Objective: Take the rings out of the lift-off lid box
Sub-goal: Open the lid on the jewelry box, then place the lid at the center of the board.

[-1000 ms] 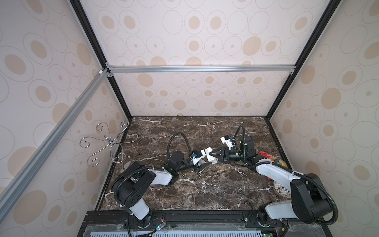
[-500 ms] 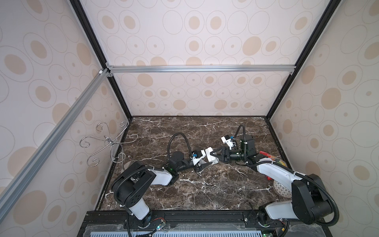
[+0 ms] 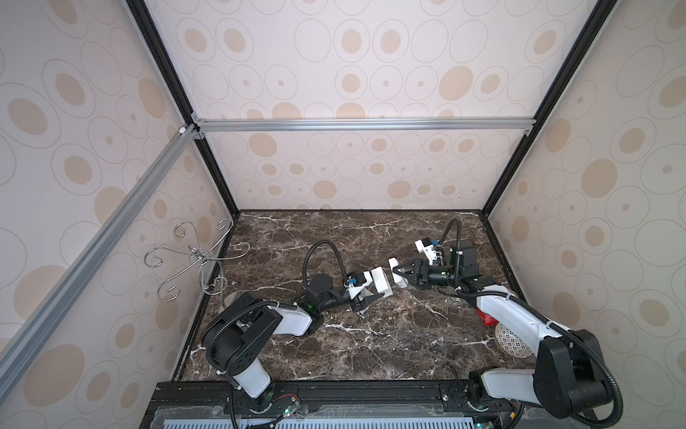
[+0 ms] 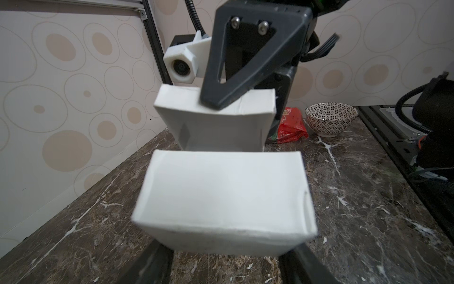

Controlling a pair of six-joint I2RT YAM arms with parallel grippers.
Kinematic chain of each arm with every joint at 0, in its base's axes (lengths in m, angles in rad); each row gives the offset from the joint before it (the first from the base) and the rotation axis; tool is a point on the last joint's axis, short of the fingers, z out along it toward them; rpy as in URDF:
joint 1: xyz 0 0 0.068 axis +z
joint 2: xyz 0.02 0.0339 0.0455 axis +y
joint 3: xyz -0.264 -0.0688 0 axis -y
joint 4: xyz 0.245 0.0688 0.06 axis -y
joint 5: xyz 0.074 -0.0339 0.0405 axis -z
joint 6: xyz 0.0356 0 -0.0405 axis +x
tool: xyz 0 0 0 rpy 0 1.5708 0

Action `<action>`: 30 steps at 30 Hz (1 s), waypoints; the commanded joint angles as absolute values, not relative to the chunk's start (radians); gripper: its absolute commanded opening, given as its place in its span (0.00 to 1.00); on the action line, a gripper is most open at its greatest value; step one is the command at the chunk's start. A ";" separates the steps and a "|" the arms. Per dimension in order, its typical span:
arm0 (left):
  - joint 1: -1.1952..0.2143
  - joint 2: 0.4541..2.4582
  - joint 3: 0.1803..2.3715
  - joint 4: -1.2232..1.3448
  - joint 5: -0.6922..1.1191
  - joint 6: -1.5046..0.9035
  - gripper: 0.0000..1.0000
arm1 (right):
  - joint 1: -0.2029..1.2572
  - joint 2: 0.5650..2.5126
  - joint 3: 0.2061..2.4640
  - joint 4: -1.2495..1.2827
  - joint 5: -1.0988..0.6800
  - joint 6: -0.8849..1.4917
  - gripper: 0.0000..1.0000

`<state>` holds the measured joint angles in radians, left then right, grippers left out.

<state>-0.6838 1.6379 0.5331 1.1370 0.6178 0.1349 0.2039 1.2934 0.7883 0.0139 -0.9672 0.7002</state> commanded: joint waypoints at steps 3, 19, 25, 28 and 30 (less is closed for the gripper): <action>-0.690 1.608 0.527 1.187 0.610 0.144 0.65 | 0.164 1.260 0.904 -0.328 -0.747 0.460 0.72; -0.691 1.602 0.505 1.254 0.625 0.111 0.66 | 0.220 1.623 1.094 -0.453 -0.083 0.330 0.69; -0.691 1.585 0.485 1.280 0.624 0.101 0.66 | 0.230 1.766 1.220 -0.449 0.007 0.281 0.70; -0.691 1.584 0.479 1.291 0.628 0.097 0.67 | 0.230 1.861 1.320 -0.462 0.026 0.254 0.69; -0.691 1.585 0.479 1.293 0.630 0.094 0.67 | 0.230 1.929 1.394 -0.481 0.031 0.239 0.69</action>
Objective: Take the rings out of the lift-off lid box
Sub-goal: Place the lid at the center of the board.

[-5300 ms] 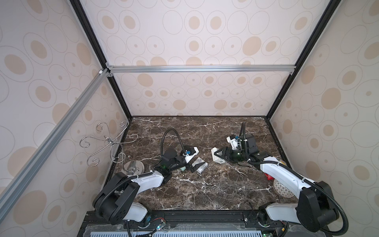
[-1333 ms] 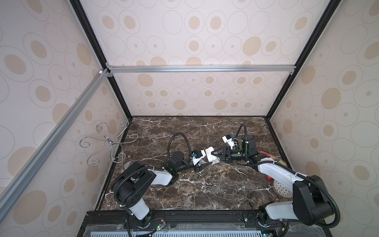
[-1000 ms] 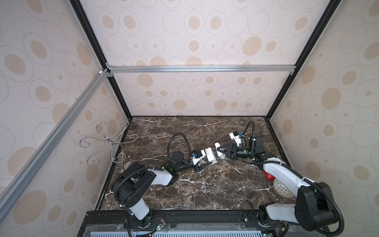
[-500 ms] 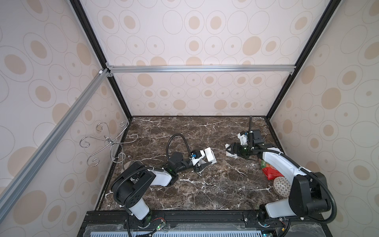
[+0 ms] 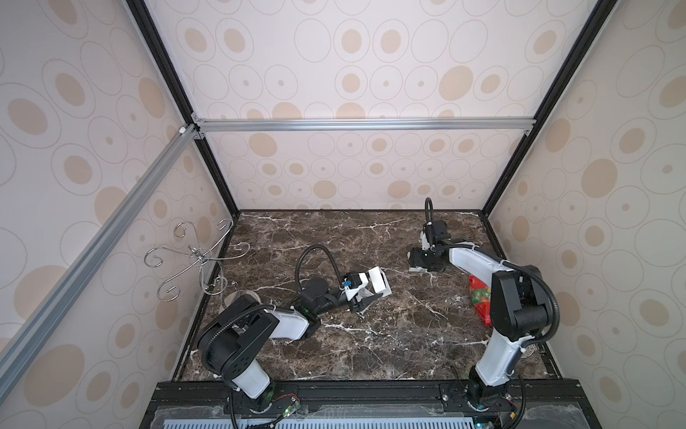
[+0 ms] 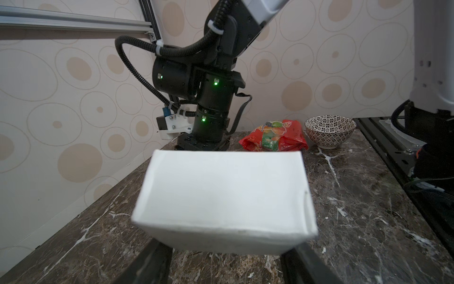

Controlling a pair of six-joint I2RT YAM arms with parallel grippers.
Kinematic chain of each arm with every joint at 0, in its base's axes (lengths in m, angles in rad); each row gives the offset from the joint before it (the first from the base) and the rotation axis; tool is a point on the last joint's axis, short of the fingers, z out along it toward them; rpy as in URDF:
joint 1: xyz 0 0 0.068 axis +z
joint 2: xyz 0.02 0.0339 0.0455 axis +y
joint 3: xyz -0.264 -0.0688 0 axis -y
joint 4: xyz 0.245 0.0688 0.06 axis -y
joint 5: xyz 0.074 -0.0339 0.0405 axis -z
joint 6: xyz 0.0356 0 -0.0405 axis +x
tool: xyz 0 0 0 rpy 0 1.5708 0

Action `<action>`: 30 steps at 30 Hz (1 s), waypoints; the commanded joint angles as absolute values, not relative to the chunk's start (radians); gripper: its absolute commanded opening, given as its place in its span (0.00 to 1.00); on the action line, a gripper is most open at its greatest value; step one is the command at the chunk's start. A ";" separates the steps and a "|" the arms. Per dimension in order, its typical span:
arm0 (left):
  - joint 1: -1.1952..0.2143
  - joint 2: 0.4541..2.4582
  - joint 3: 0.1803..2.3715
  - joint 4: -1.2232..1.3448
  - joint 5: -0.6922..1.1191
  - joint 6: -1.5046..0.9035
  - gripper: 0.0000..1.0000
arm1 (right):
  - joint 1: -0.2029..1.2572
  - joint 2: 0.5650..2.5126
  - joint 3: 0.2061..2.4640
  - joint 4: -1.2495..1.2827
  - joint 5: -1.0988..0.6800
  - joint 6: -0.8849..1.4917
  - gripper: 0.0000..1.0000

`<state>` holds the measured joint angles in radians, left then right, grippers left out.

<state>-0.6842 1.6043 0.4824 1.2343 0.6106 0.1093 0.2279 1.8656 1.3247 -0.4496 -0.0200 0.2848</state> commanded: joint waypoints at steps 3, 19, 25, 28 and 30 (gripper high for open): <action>-0.691 1.582 0.480 1.296 0.629 0.093 0.67 | 0.230 2.016 1.483 -0.484 0.039 0.223 0.69; -0.692 1.600 0.477 1.363 0.640 0.069 0.68 | 0.232 2.138 1.664 -0.550 0.026 0.212 0.89; -0.691 1.639 0.464 1.494 0.644 0.026 0.69 | 0.231 1.924 1.603 -0.611 -0.012 0.209 1.00; -0.691 1.667 0.456 1.597 0.649 -0.009 0.70 | 0.229 1.756 1.470 -0.611 -0.122 0.227 1.00; -0.691 1.699 0.453 1.692 0.662 -0.049 0.72 | 0.227 1.632 1.343 -0.582 -0.245 0.249 0.99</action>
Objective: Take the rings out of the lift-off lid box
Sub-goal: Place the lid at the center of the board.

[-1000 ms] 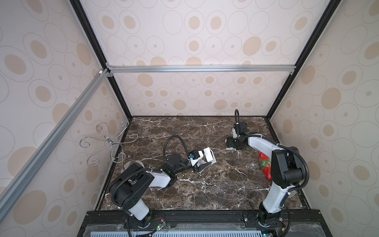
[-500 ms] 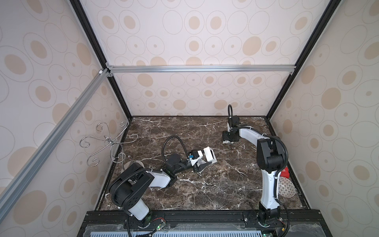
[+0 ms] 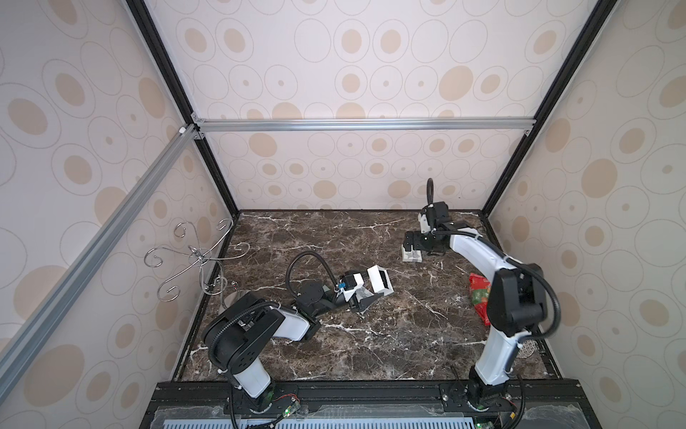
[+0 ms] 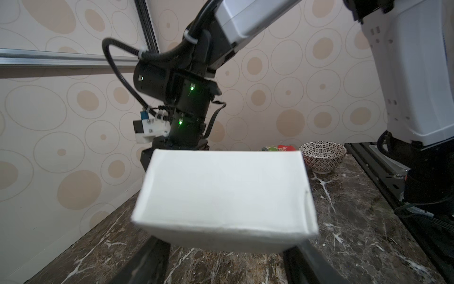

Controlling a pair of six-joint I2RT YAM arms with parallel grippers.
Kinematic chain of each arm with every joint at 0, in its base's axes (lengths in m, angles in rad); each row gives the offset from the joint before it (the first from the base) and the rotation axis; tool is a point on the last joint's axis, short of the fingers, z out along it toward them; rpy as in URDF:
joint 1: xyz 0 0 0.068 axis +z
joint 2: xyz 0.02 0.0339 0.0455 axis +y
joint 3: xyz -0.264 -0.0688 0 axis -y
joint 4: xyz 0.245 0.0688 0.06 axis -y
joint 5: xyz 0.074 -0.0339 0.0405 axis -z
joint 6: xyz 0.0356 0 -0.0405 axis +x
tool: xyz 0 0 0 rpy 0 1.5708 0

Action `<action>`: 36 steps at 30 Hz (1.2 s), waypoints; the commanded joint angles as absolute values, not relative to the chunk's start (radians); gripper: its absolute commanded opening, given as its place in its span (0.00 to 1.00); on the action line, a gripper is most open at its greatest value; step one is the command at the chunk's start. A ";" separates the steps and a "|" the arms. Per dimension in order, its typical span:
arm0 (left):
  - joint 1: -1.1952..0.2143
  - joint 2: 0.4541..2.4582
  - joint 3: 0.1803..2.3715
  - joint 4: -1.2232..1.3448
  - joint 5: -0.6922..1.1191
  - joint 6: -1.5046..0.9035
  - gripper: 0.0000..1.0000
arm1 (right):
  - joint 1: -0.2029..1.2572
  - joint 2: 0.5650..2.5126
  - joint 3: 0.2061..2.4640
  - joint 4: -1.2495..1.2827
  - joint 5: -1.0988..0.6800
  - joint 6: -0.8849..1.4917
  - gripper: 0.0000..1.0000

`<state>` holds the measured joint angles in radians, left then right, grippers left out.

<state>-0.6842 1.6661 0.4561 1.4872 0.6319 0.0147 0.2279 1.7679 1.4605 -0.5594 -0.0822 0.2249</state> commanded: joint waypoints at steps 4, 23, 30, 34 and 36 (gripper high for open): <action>-0.691 1.752 0.462 1.811 0.671 -0.120 0.72 | 0.222 1.419 1.116 -0.490 -0.497 0.321 0.86; -0.691 1.730 0.478 1.803 0.674 -0.132 0.63 | 0.233 1.209 0.722 -0.073 -0.860 0.673 0.68; -0.690 1.733 0.485 1.841 0.684 -0.163 0.62 | 0.243 1.238 0.630 0.169 -0.888 0.827 0.66; -0.691 1.729 0.491 1.842 0.693 -0.172 0.62 | 0.267 1.277 0.590 0.369 -0.906 0.948 0.65; -0.690 1.726 0.495 1.841 0.697 -0.175 0.62 | 0.273 1.305 0.577 0.440 -0.906 0.992 0.63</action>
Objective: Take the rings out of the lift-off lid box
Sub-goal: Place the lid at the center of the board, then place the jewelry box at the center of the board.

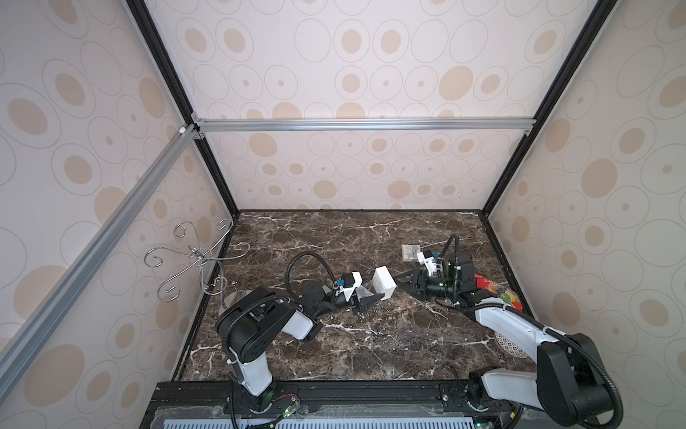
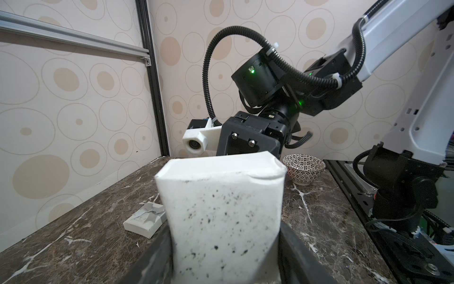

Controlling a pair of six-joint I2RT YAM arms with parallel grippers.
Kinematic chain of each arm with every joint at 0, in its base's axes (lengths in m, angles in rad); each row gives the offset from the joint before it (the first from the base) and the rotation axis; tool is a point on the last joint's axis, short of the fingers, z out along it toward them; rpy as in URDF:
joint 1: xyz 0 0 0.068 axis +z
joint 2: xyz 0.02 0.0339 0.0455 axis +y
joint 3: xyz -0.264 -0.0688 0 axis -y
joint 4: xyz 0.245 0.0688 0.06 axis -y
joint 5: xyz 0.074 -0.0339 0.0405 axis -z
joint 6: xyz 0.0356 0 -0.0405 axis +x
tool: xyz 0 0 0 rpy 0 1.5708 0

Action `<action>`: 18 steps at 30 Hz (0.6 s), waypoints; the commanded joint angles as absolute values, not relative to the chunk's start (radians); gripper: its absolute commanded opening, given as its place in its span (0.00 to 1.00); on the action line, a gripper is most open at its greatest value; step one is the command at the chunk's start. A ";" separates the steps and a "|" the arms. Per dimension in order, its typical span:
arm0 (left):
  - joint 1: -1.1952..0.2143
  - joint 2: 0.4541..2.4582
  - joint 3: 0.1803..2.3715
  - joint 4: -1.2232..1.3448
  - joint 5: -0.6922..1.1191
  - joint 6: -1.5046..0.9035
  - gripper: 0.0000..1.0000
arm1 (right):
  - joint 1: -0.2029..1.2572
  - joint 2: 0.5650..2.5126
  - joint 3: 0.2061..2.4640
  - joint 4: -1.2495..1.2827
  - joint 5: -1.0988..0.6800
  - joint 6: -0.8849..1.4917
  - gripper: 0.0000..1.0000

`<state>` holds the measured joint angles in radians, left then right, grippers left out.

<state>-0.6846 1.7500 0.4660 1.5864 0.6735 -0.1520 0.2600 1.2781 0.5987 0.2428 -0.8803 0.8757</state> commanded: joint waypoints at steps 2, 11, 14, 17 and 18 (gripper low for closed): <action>-0.692 1.721 0.497 1.841 0.699 -0.177 0.62 | 0.310 1.325 0.566 0.493 -0.903 1.024 0.60; -0.690 1.706 0.499 1.841 0.704 -0.179 0.63 | 0.365 1.403 0.514 0.717 -0.882 1.164 0.47; -0.690 1.704 0.502 1.842 0.706 -0.180 0.63 | 0.371 1.420 0.503 0.781 -0.879 1.201 0.43; -0.690 1.706 0.504 1.842 0.705 -0.182 0.63 | 0.378 1.433 0.497 0.823 -0.879 1.226 0.38; -0.691 1.707 0.504 1.841 0.705 -0.183 0.63 | 0.381 1.437 0.497 0.837 -0.879 1.236 0.34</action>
